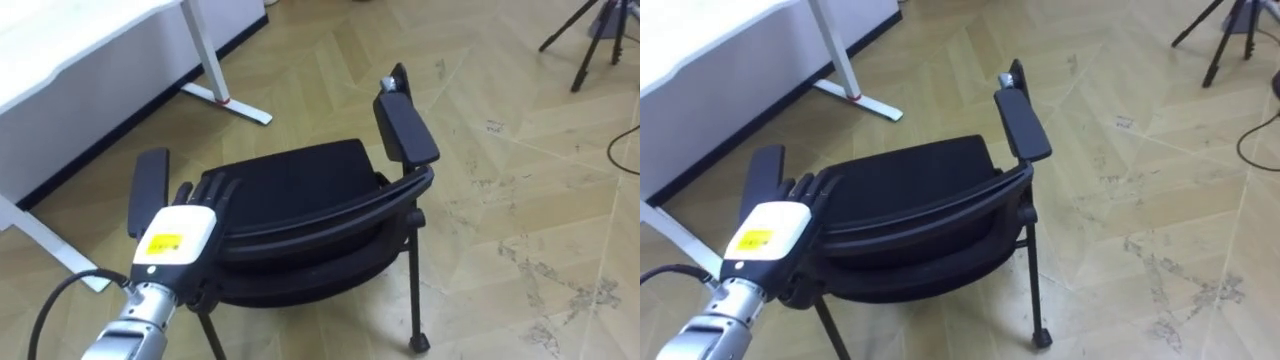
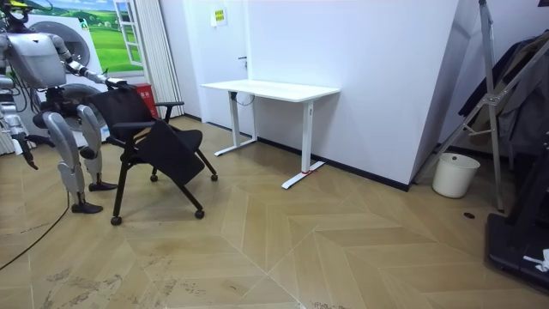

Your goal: Push chair

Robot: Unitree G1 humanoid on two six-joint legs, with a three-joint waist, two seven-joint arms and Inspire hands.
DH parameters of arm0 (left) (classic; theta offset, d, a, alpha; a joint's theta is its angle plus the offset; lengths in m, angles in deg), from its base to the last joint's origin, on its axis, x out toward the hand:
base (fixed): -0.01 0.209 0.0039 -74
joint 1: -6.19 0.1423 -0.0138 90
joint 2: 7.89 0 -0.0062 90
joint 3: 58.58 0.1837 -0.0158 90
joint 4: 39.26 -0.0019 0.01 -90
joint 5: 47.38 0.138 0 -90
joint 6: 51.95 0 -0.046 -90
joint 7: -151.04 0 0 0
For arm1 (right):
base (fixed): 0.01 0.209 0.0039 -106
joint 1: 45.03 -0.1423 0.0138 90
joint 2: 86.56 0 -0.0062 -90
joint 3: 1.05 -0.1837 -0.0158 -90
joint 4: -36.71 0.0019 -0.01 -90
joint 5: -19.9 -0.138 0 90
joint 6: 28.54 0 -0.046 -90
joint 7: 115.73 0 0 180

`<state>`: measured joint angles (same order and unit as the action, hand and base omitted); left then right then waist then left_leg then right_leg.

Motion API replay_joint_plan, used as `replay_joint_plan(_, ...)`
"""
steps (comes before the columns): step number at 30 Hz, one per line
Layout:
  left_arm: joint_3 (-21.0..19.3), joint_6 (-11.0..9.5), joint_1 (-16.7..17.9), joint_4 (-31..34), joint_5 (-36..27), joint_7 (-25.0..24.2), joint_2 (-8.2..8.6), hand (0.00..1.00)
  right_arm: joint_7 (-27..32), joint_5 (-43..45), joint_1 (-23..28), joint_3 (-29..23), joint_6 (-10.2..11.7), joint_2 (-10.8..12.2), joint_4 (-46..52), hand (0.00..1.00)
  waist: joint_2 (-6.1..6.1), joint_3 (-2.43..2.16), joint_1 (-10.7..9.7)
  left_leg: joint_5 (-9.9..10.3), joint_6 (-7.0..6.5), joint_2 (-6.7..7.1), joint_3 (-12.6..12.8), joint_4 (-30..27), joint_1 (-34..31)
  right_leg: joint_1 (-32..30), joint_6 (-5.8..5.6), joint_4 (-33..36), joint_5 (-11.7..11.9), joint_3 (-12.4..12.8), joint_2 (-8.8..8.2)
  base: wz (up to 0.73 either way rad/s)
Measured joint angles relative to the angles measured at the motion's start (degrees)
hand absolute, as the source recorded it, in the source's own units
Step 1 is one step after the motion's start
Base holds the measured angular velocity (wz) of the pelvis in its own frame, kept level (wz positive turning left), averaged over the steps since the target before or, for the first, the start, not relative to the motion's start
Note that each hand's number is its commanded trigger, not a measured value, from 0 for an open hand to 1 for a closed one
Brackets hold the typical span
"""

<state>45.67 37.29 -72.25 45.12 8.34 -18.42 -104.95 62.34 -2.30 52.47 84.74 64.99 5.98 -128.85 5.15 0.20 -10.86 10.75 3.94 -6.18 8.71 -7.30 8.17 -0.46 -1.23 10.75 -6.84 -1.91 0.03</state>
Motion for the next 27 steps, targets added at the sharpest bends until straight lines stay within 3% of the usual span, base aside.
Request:
replay_joint_plan(11, -0.3, -0.2, -0.8, -2.5, 0.0, 3.1, 2.10, 0.00, 0.9, 2.6, 0.4, -3.1, -1.9, 0.0, 1.8, 0.00, -0.02, -0.02, 0.0, 0.0, -0.01, -0.04, 0.0, 0.7, 0.0, -0.3, 0.20, 0.3, 0.4, 0.0, 0.11, 0.00)
replay_joint_plan(14, -0.6, -0.6, -0.8, -3.9, 0.0, 4.6, 2.56, 0.00, 1.1, 3.0, -0.8, -4.4, -1.9, 0.1, 2.1, 0.00, -0.45, -0.03, 0.1, 0.0, 0.00, 0.03, 0.4, 0.6, 0.4, -0.6, 0.44, 1.1, 0.2, 0.4, 0.08, -0.05)
replay_joint_plan(18, -1.6, -0.7, -1.7, -5.7, -0.2, 5.0, 3.98, 0.00, 1.2, 3.0, -1.7, -4.4, -1.8, 0.4, 2.9, 0.00, -1.22, 0.02, 0.3, 0.0, -0.01, 0.03, 1.0, 0.4, 1.1, -0.5, -0.09, 1.1, -0.2, 1.1, 0.21, -0.08)
replay_joint_plan(19, -1.7, -0.7, -1.7, -5.8, -0.6, 5.0, 4.09, 0.88, 1.2, 3.0, -1.8, -4.4, -1.8, 0.5, 2.9, 0.00, -1.36, -0.04, 0.3, 0.0, -0.01, 0.03, 1.1, 0.3, 1.2, -0.5, -0.11, 1.1, -0.2, 1.2, 0.22, -0.13)
replay_joint_plan(20, -2.1, -0.8, -1.7, -6.0, -1.3, 5.0, 4.27, 1.00, 1.2, 3.3, -1.9, -4.5, -1.8, 0.6, 3.1, 0.00, -1.51, -0.02, 0.3, 0.0, -0.02, 0.03, 1.6, 0.3, 1.3, -0.6, -0.15, 1.1, -0.1, 1.7, 0.29, -0.14)
replay_joint_plan(27, -2.2, -0.5, -2.8, -7.5, -4.0, 5.0, 4.79, 1.00, 1.9, 4.9, -1.9, -4.5, -4.1, 0.6, 3.4, 0.00, -1.52, -0.03, 0.2, 0.5, -0.07, 0.12, 2.2, 0.6, 1.1, -0.6, -0.23, 1.2, 0.7, 3.2, 0.75, -0.06)
